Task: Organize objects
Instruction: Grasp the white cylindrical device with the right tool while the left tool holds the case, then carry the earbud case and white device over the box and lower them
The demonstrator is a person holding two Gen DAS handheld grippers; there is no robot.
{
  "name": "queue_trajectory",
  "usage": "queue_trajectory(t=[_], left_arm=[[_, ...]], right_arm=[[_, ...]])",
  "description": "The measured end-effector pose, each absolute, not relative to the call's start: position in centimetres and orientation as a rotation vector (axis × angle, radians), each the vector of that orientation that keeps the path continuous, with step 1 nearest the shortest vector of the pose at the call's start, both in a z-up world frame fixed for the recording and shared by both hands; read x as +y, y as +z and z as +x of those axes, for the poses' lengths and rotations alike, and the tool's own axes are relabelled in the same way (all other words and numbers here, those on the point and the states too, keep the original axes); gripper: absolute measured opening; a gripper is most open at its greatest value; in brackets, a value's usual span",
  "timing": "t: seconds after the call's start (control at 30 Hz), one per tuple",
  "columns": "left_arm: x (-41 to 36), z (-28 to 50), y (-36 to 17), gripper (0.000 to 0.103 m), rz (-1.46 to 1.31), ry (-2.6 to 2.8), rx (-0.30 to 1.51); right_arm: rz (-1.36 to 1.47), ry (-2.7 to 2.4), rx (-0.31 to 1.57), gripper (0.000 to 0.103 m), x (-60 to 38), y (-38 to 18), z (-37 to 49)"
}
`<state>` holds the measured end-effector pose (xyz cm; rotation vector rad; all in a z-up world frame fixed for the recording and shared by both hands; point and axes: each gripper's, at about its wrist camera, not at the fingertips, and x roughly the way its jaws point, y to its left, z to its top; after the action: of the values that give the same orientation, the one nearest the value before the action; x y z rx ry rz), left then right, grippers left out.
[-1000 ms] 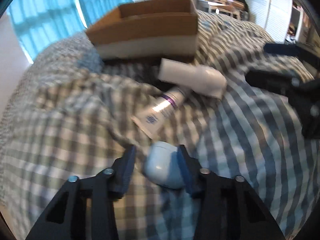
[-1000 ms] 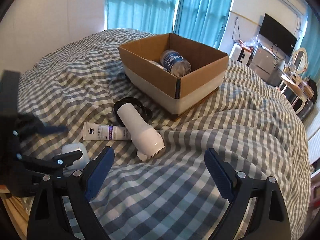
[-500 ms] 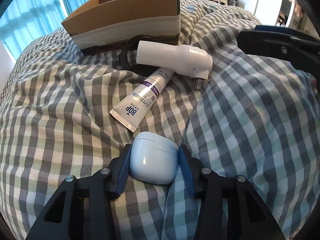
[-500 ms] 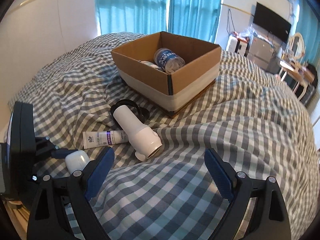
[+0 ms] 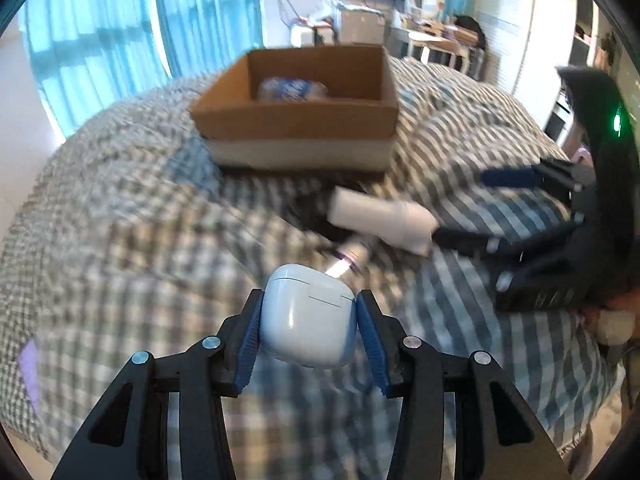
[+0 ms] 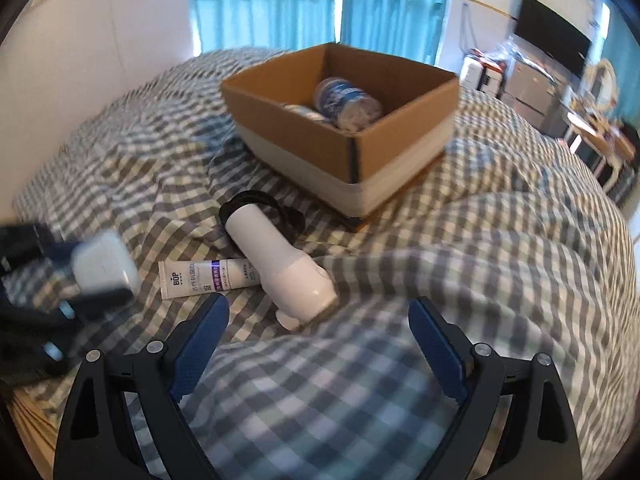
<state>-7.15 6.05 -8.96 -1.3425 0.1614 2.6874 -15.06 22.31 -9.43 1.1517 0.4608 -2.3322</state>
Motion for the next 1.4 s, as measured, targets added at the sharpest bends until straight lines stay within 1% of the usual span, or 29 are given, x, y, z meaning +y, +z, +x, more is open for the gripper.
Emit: queue_trajectory(t=[0.1,0.13,0.17,0.27,0.33,0.4,0.43,0.53,0.7,0.97,1.2,1.33,1.4], left_arm=[[5.1,-7.8,-8.7,0.047,-1.344,2.718,0.156],[4.7,-8.0,-8.6,0.047,-1.348,2.728,0.147],[4.4,-8.1,-8.6,0.047,-1.348,2.741,0.153],[3.8,-8.7,-8.5,0.047,-1.345,2.769,0.176],[3.4,-9.0,-8.6,0.047,-1.349,2.782,0.153],[3.1,-9.0,-8.6,0.047,-1.349,2.78,0.139],[2.9,-8.9,-8.6,0.047,-1.348,2.783,0.14],[2.4,-8.9,-8.7,0.047,-1.349,2.784,0.12],[1.6,-8.7,-8.6,0.047,-1.338,2.79,0.096],[0.7,-8.1,-7.1,0.047,-1.279,2.803,0.058],[-0.3,-7.3,-4.8,0.047,-1.199,2.835,0.075],[-0.9,-7.4,-3.7,0.047,-1.166,2.856,0.074],[-1.2,-7.6,-3.0,0.047,-1.146,2.866,0.07]], right_arm=[[1.167,-2.299,0.551,0.09,20.2,-10.1,-15.7],[1.181,-2.287,0.575,0.086,19.7,-10.4,-16.1],[1.196,-2.278,0.594,0.085,19.3,-10.8,-16.4],[1.257,-2.245,0.654,0.077,18.1,-12.1,-17.5],[1.317,-2.237,0.683,0.059,17.8,-13.1,-18.4],[1.359,-2.214,0.691,0.054,17.6,-14.0,-19.0],[1.378,-2.212,0.701,0.053,17.5,-14.4,-19.2],[1.398,-2.217,0.727,0.052,17.4,-14.8,-19.4],[1.333,-2.304,0.71,0.051,18.3,-13.3,-18.4],[1.171,-2.452,0.635,0.051,19.1,-8.0,-16.0],[1.047,-2.478,0.534,0.051,16.6,-2.4,-12.4],[0.963,-2.486,0.561,0.051,14.4,-0.2,-10.8],[0.946,-2.513,0.546,0.051,14.1,0.8,-10.1]])
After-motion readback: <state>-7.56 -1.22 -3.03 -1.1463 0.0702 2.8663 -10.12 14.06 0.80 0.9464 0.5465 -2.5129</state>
